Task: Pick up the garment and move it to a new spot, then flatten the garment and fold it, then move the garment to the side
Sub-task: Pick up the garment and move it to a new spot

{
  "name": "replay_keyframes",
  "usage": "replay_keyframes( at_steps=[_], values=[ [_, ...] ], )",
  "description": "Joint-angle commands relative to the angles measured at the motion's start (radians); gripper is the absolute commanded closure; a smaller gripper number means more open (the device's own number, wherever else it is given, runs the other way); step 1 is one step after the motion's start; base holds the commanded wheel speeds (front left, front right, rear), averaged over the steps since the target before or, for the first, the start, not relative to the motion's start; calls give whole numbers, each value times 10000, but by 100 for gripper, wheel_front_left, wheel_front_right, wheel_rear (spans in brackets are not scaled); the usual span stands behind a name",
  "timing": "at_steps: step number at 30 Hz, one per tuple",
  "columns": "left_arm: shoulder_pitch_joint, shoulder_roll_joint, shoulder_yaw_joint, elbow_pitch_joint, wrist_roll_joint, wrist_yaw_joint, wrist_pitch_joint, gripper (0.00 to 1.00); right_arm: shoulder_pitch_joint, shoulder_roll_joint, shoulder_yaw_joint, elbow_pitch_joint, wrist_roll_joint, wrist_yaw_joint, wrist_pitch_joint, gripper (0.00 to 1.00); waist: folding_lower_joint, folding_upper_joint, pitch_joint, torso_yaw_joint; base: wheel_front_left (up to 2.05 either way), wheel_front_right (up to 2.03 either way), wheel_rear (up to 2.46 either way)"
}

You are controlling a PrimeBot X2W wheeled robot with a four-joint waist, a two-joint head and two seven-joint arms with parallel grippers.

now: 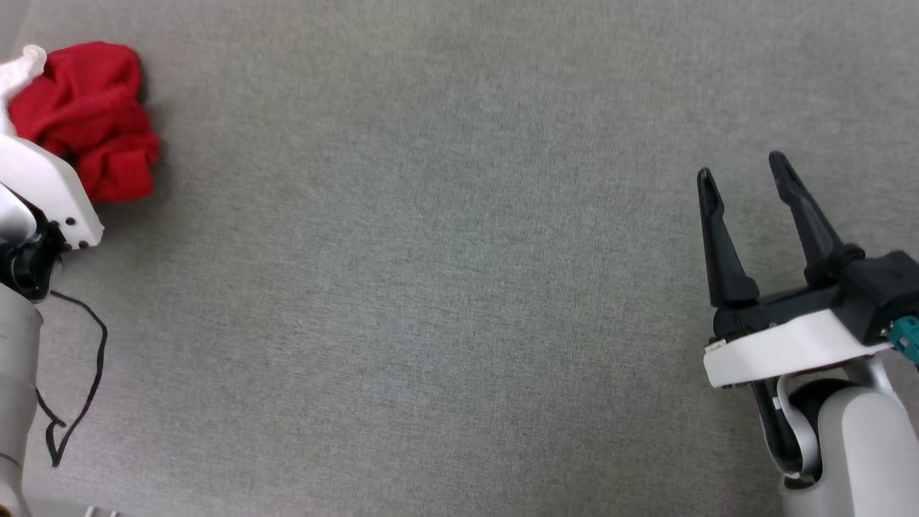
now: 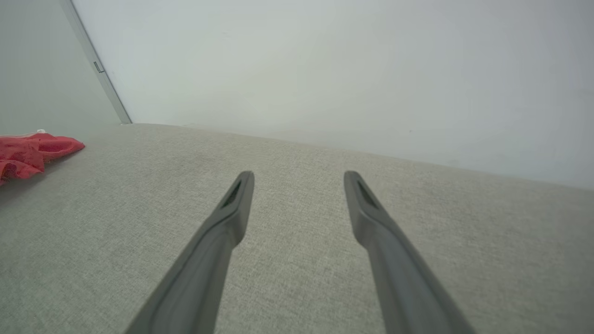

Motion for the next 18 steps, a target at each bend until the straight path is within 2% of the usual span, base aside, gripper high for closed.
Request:
replay_keyframes(
  at_steps=[1, 7, 11, 18],
  values=[
    [-80, 74, -35, -81, 149, 98, -522, 100, 189, 5, -45, 59, 138, -3, -76, 0, -1, 0, -535, -11, 0, 0, 0],
    [34, 83, -11, -302, 444, 369, -2686, 100, 673, 5, -189, 355, 526, -3, -313, 0, -1, 0, -1801, -303, 0, 0, 0],
    [448, 12, -55, -573, 560, 450, -3641, 100, 1086, 5, -396, 507, 759, -3, -394, 0, -1, 0, -2574, -665, 0, 0, 0],
    [1343, -685, -305, -1561, 561, 698, -4282, 100, 1791, 6, -865, 564, 926, -3, -313, 0, -1, 0, -3579, -1286, 0, 0, 0]
  ],
)
